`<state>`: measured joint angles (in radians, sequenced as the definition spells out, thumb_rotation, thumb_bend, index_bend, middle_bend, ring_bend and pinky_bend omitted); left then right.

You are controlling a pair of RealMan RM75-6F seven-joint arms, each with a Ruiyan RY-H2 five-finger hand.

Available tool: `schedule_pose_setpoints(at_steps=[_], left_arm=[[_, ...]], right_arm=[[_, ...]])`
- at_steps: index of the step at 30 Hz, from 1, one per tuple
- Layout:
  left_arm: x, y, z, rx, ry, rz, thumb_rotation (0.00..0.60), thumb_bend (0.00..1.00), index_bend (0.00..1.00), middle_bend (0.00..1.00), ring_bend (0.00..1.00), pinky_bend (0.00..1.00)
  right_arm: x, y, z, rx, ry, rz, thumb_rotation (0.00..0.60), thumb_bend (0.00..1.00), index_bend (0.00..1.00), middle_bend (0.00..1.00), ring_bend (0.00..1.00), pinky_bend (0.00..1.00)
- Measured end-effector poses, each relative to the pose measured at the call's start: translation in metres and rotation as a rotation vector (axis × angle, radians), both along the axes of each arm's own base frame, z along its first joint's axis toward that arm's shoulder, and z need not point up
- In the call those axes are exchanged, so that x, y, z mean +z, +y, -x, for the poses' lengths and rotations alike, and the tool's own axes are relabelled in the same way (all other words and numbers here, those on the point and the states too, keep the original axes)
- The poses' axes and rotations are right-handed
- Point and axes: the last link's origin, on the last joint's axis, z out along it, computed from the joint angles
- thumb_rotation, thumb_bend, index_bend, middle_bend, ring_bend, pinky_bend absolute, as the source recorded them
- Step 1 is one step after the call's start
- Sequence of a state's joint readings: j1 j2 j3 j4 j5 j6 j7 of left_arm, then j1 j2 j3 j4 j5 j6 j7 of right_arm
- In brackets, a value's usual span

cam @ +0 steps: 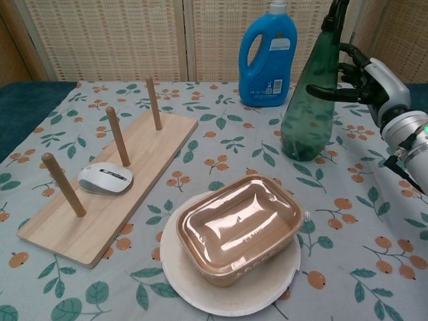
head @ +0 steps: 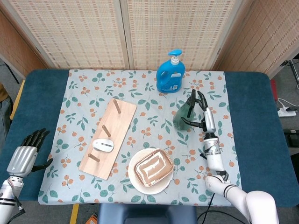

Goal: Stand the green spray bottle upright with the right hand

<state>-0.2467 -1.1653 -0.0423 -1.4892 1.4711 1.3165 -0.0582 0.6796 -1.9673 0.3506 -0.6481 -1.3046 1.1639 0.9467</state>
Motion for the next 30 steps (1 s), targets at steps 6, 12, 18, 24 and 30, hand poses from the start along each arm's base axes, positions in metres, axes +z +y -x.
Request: schedule_pose_setpoints(at_steps=[6, 12, 18, 24, 30], left_arm=[[0.001, 0.000, 0.000, 0.000, 0.000, -0.001, 0.600, 0.23, 0.00, 0.00, 0.00, 0.11], [0.001, -0.001, 0.000, 0.000, 0.001, -0.001, 0.600, 0.23, 0.00, 0.00, 0.00, 0.11], [0.002, -0.003, 0.000, 0.004, 0.006, 0.003, 0.600, 0.23, 0.00, 0.00, 0.00, 0.11], [0.001, -0.005, -0.002, 0.003, 0.013, 0.012, 0.600, 0.23, 0.00, 0.00, 0.00, 0.11], [-0.001, -0.005, -0.002, 0.004, 0.015, 0.023, 0.600, 0.23, 0.00, 0.00, 0.00, 0.11]], right_arm=[[0.003, 0.003, 0.000, 0.016, 0.061, -0.010, 0.600, 0.00, 0.00, 0.14, 0.00, 0.00], [0.019, 0.007, -0.001, 0.051, 0.188, 0.037, 0.600, 0.00, 0.00, 0.02, 0.00, 0.00], [0.048, 0.016, -0.003, 0.073, 0.418, 0.038, 0.600, 0.00, 0.00, 0.00, 0.00, 0.00], [0.082, 0.050, -0.012, 0.031, 0.633, -0.026, 0.600, 0.00, 0.00, 0.00, 0.00, 0.00], [0.115, 0.085, 0.008, -0.114, 0.932, -0.069, 0.600, 0.00, 0.00, 0.00, 0.00, 0.00]])
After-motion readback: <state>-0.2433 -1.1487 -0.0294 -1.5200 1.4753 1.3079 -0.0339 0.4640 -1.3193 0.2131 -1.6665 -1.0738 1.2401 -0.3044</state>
